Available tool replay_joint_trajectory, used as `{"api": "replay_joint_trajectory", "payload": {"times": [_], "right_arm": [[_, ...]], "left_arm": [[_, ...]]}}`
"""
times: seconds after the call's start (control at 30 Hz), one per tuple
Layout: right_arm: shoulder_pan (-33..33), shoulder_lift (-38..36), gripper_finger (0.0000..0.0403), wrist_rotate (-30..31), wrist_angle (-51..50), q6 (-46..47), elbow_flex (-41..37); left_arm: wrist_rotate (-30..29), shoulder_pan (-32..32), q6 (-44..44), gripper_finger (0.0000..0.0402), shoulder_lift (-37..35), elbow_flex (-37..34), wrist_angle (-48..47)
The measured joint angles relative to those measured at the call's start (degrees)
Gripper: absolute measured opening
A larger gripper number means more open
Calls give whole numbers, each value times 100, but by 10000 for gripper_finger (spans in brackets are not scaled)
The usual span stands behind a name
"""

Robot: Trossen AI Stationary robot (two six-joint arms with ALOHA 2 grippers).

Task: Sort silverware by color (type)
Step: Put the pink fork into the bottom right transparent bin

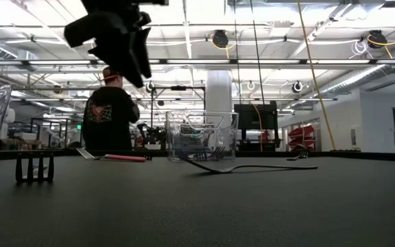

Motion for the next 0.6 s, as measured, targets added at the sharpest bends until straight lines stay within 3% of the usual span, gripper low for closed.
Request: {"api": "replay_joint_trajectory", "payload": {"times": [0.27, 0.6], "right_arm": [[0, 0, 130, -22, 32, 57, 0], [0, 2, 130, -175, 68, 63, 0]], "left_arm": [[297, 256, -130, 246, -97, -32, -830], [725, 825, 368, 246, -988, -210, -765]]}}
